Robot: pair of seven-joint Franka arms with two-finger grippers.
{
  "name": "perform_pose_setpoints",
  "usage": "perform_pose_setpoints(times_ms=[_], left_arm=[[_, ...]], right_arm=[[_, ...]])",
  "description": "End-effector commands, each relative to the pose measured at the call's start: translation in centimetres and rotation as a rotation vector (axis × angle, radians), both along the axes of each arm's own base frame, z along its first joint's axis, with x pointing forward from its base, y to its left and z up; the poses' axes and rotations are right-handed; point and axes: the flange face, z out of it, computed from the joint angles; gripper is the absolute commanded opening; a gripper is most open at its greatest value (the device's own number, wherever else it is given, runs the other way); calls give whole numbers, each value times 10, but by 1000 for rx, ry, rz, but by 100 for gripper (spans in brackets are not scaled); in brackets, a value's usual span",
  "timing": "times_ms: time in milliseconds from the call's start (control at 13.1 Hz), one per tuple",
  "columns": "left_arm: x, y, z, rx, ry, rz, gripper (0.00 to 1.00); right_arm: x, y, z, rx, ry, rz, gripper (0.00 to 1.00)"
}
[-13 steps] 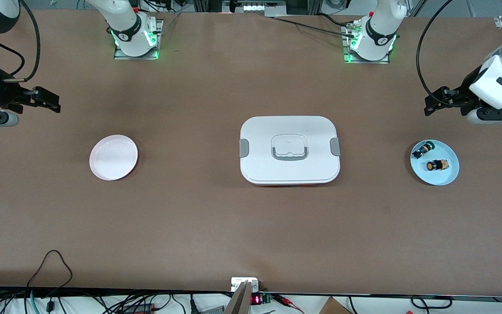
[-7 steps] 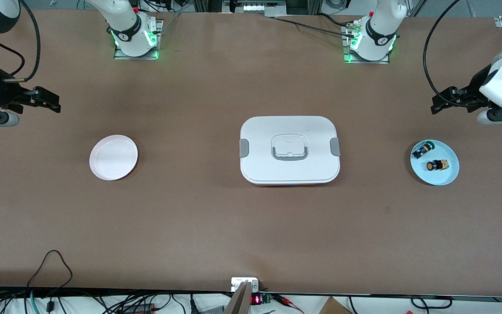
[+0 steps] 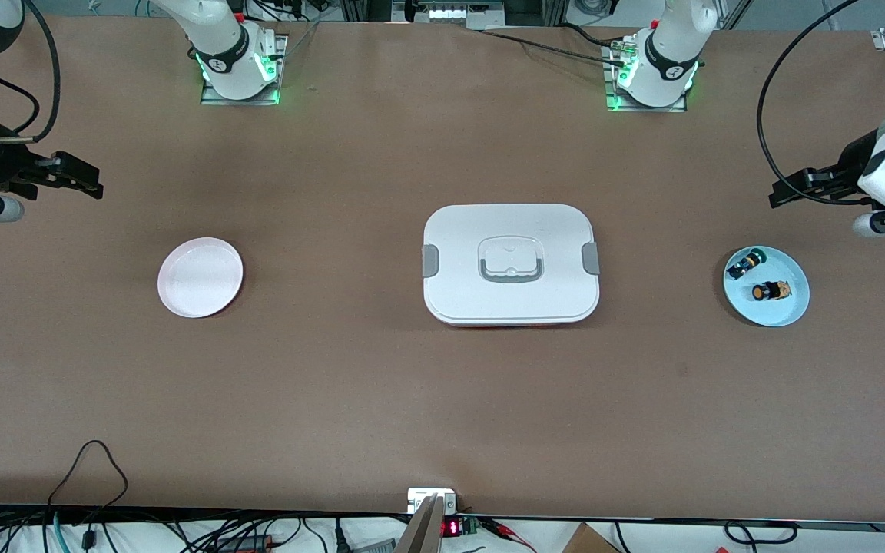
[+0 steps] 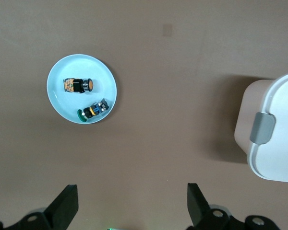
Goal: Transfer orange switch to right arm and place
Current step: 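Lower the left gripper onto the orange switch in the blue dish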
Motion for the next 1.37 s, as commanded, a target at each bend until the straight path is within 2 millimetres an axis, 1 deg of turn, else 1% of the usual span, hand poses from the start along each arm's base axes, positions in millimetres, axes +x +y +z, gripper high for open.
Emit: perform_pose_setpoints(times_ms=[0,76,228,304,380,457,533,609,685,761,837,913,989,1065,1141,1217,1293], left_arm=[[29,6,-32,-20,62,6,100],[37,19,-40,-21,70,23,100],[48,57,-64,-28,75,58,100],[52,69,-72,-31,47,46,100],[54,76,-80,-22,20,12,100],[56,90,-93,-1,-1,-21,100],[55,102,-105,2,-24,-38,100],[50,117,-126,0,-34,-40,100],[39,137,-148,-2,-35,-12,100],[30,149,-167,-6,-34,11,100],[26,155,-186,-5,-41,22,100],[26,159,-201,-3,-54,12,100],[30,161,-216,-4,-75,-31,100],[36,163,-223,4,-116,-83,100],[37,169,-228,9,-131,-88,100],[38,166,-239,-1,-126,-87,100],[40,166,-255,-10,-129,-81,100]], right_arm=[[0,2,6,13,-5,-1,100],[0,0,6,8,-1,-3,100],[-1,-4,5,11,7,-12,100],[-1,-4,5,14,7,-16,100],[-2,4,7,16,6,-1,100],[-2,15,7,8,5,14,100],[-3,40,6,-8,5,21,100],[-5,54,1,-27,23,-14,100],[-8,57,-4,-38,50,-42,100],[-6,53,-9,-30,70,-54,100],[-3,46,-16,-23,86,-61,100],[-1,35,-17,-9,81,-49,100],[-6,30,-10,3,90,-14,100],[-25,36,20,21,72,-1,100],[-35,47,39,31,41,22,100],[-37,54,42,31,34,33,100],[-32,58,32,30,52,47,100]])
